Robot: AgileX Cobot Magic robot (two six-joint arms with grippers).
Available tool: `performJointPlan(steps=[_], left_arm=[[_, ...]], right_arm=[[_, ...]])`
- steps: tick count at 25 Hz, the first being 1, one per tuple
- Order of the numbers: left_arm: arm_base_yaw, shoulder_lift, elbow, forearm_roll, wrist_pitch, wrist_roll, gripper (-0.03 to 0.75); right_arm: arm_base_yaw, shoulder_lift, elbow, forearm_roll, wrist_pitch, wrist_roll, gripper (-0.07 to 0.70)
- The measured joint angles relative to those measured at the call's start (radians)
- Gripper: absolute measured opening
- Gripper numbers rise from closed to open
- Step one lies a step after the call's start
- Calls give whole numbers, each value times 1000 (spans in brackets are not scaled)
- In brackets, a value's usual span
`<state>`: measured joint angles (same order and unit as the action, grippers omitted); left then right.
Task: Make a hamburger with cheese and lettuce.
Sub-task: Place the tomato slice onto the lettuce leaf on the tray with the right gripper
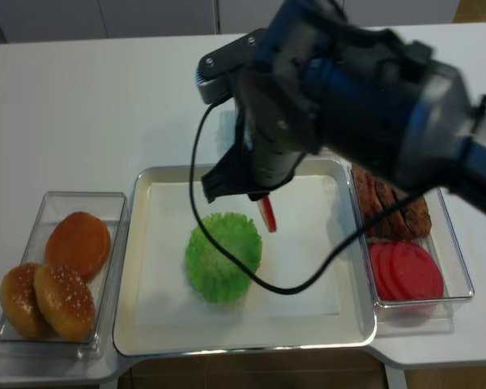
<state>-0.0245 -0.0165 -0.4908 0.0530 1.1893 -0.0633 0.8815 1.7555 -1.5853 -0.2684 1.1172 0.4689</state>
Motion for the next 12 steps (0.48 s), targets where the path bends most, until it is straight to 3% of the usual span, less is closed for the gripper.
performJointPlan(steps=[12], left_arm=[[0,0,0,0,0,0,414]], right_arm=[[11,75,-21,-13,-32,-4,71]])
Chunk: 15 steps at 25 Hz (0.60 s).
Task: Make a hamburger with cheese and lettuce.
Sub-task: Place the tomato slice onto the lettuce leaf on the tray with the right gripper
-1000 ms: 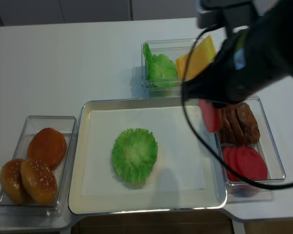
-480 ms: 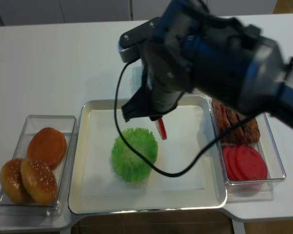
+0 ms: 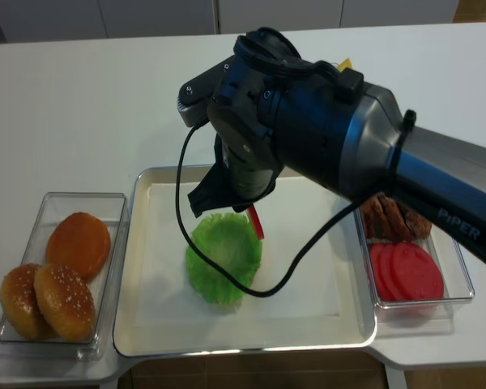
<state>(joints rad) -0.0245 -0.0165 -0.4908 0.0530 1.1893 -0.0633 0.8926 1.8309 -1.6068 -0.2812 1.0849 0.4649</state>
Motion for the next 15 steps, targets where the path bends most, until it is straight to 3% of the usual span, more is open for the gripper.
performJointPlan(steps=[15], left_arm=[[0,0,0,0,0,0,414]], right_arm=[[14,38,0,13,7,-24,70]])
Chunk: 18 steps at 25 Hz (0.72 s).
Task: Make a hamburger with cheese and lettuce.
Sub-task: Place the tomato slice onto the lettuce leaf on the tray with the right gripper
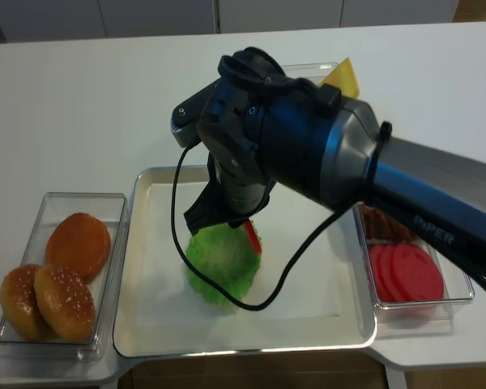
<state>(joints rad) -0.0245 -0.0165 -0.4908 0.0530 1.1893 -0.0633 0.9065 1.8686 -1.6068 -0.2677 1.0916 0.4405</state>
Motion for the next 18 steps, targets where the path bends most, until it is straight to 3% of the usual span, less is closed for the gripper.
performJointPlan(steps=[18], left_arm=[[0,0,0,0,0,0,414]], right_arm=[[5,19,0,-2,-10,0,70]])
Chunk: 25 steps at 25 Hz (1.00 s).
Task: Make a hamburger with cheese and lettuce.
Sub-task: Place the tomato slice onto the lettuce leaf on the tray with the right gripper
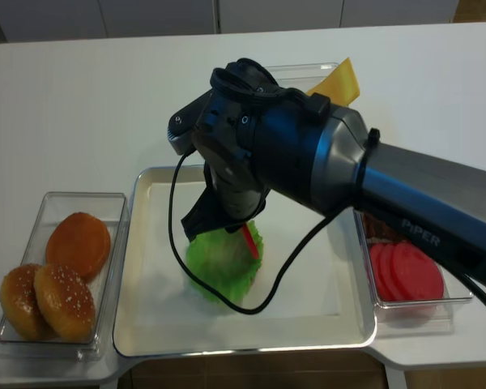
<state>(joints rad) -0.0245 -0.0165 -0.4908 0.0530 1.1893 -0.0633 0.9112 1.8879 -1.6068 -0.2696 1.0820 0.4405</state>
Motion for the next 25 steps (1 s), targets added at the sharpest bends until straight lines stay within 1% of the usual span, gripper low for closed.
performJointPlan(steps=[6,8,13,20,25], left_arm=[[0,0,0,0,0,0,414],[0,0,0,0,0,0,414],[0,0,0,0,0,0,414],[0,0,0,0,0,0,414],[0,0,0,0,0,0,414]], right_arm=[[0,0,0,0,0,0,71],[0,0,0,0,0,0,84],[0,1,0,0,6,-9,157],[0,5,0,15,9,-11,197],[0,5,0,38,11,-13,290]])
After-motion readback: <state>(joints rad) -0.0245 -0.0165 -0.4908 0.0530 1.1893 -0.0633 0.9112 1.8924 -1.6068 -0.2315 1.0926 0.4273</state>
